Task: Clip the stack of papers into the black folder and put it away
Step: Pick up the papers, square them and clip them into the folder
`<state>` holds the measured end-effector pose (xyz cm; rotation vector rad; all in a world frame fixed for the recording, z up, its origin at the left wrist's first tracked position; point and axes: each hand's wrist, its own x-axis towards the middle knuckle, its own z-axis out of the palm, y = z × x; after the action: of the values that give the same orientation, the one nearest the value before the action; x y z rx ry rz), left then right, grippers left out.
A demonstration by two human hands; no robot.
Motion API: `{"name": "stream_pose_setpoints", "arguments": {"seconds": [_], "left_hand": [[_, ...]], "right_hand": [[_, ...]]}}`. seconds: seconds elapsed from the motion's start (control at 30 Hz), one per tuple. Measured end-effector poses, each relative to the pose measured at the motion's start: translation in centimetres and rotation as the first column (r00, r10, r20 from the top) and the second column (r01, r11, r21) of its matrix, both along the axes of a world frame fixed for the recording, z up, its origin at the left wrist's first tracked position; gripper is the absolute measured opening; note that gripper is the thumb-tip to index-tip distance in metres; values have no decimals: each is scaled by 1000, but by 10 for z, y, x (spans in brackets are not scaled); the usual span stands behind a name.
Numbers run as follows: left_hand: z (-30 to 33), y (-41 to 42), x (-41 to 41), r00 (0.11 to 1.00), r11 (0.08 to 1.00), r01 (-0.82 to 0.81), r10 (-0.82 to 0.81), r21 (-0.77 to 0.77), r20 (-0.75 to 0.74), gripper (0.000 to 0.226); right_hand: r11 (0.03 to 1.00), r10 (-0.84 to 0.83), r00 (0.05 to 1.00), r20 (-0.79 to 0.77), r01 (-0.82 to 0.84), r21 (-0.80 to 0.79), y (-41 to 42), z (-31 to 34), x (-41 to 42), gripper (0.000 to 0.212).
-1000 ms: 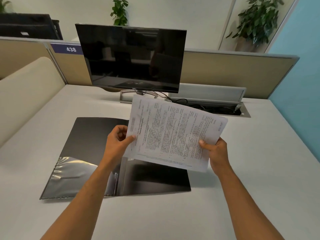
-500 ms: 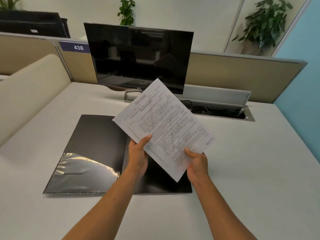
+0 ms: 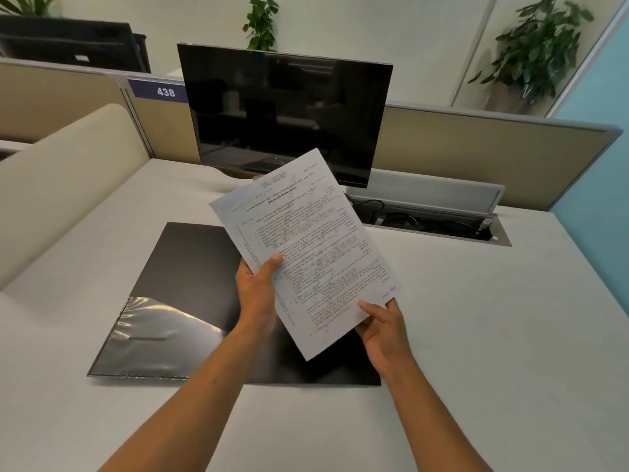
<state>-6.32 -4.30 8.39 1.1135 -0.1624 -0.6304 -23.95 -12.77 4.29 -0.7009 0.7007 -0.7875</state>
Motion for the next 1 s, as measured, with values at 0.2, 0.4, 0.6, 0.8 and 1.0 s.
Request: {"name": "stream_pose_setpoints", "arguments": {"seconds": [0.2,0.4,0.6,0.8,1.0], "left_hand": [[0,12,21,977,984,153,-165,92,136,32],[-3,15,25,933,937,313,-334,153,137,32],[-6,12,27,903,897,410,-425,164,66,33],[-18,8,33,903,886,410,-427,218,38,32],[-39,1,38,914,873,377,-405,309,28,28]], "right_hand": [[950,-20,933,-358,-94,-298,-47,11,-22,60],[841,204,851,-484,-406,-359,-62,30,-8,43],[878,248,874,-417,-385,-286,-52,33,7,45],[858,210,815,-541,-419,-297,-51,24,16,33],[886,182,801,-571,-386,-259,-52,11,21,33]]}}
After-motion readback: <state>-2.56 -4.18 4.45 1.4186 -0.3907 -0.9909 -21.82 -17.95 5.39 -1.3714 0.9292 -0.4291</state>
